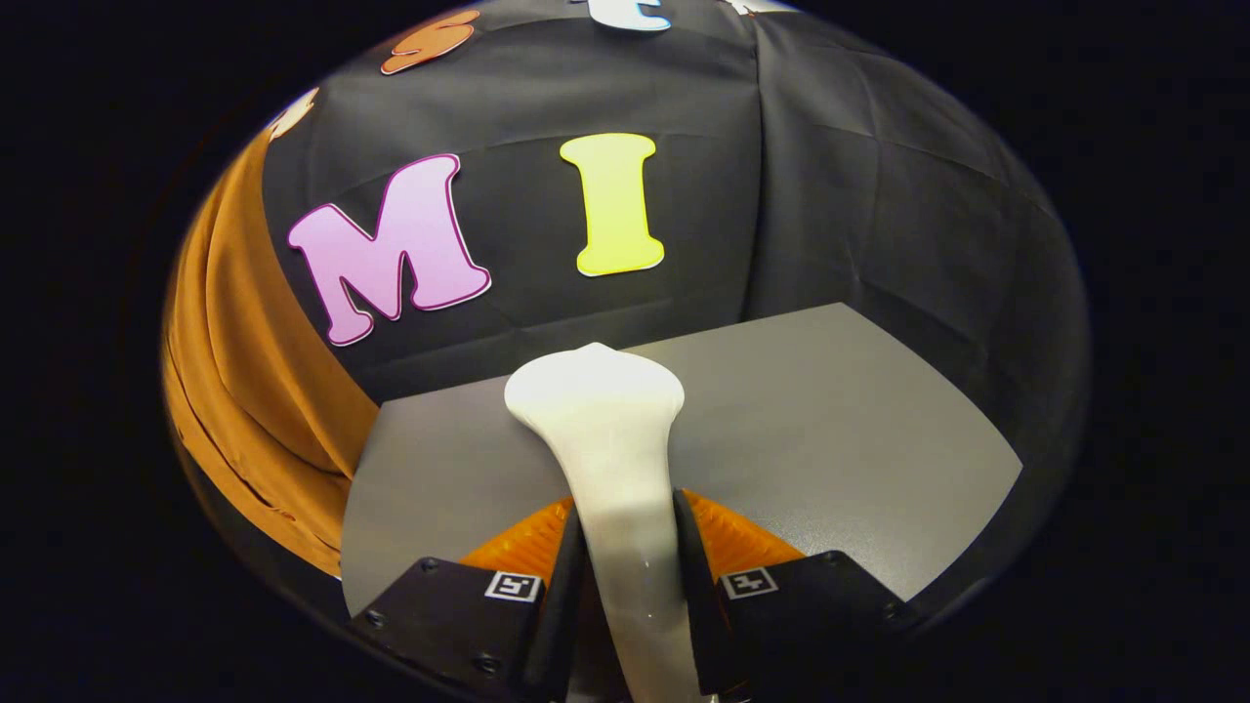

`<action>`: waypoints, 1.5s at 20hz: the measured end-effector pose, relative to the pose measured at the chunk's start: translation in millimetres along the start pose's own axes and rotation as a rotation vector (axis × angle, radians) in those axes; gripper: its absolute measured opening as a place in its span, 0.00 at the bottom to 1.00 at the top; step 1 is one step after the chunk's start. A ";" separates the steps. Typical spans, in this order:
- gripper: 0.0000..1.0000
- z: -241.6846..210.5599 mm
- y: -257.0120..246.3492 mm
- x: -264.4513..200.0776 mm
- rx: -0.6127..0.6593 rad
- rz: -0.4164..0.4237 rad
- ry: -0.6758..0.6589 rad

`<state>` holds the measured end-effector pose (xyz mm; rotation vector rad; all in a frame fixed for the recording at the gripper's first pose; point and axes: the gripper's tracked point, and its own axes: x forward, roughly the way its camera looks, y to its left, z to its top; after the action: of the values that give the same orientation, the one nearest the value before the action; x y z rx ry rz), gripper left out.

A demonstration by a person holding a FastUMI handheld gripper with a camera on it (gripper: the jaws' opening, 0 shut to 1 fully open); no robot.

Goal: Iron the clothes twice with a garment steamer, once on the left side and once on the right side.

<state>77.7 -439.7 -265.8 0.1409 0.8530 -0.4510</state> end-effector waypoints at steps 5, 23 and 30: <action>0.45 9.7 -10.5 -8.1 0.046 0.012 -0.027; 0.45 60.8 21.9 -126.4 0.097 0.124 -0.272; 0.44 60.1 101.2 -154.5 0.041 0.185 -0.320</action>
<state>75.7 -316.2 -115.9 0.1786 0.5109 -0.3062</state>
